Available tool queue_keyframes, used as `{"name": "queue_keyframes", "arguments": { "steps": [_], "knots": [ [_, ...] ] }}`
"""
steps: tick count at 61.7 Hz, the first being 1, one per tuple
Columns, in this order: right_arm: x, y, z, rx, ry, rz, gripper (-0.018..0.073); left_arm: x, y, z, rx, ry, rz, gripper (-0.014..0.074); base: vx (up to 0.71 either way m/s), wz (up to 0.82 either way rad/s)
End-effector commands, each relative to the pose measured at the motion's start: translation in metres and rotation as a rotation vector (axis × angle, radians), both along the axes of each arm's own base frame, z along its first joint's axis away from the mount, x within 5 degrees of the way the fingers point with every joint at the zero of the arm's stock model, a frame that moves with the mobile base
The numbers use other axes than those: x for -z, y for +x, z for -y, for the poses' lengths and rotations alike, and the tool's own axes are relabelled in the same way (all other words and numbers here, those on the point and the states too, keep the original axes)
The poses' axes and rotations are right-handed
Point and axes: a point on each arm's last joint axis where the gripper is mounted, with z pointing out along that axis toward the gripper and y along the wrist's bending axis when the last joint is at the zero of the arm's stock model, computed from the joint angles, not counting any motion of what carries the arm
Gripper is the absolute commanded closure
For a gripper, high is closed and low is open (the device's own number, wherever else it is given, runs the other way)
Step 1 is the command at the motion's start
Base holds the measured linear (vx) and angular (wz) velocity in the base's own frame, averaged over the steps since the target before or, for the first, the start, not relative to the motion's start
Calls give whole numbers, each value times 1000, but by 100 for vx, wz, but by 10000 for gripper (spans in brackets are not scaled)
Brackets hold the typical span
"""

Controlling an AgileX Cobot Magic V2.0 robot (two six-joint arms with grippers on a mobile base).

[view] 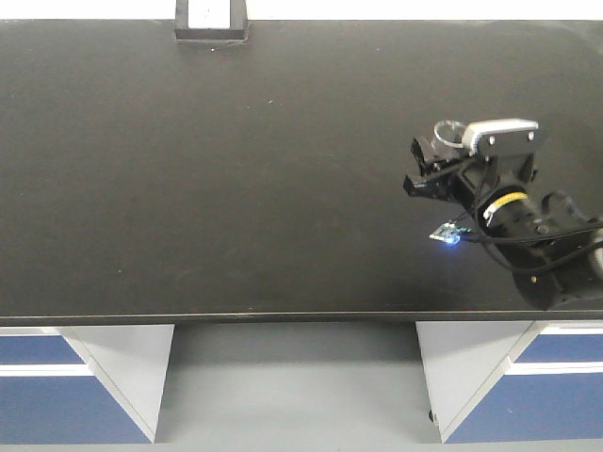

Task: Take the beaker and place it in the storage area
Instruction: 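Lower the held beaker onto the bench with the right gripper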

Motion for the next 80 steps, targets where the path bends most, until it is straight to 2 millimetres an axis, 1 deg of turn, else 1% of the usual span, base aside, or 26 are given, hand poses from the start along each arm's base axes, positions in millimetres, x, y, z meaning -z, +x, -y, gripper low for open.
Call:
{"name": "queue_keyframes", "arguments": {
  "steps": [1,8,16,27,52,62,70,80],
  "knots": [
    [-15,8,6,14,27,156,560,-1,0,2,20,-10,79,605,0,0],
    [-2,9,9,20,25,134,560,-1,0,2,20,-10,79,605,0,0],
    [11,9,7,3,15,101,560,-1,0,2,20,-10,79,605,0,0],
    [28,8,5,-32,-55,69,560,-1,0,2,20,-10,79,605,0,0],
    [53,6,4,-54,-73,44,560,-1,0,2,20,-10,79,605,0,0],
    [60,5,4,-55,-71,36,557,-1,0,2,20,-10,79,605,0,0],
    [60,5,3,-59,-71,34,544,-1,0,2,20,-10,79,605,0,0],
    [60,5,2,-72,-73,35,472,-1,0,2,20,-10,79,605,0,0]
  ]
}}
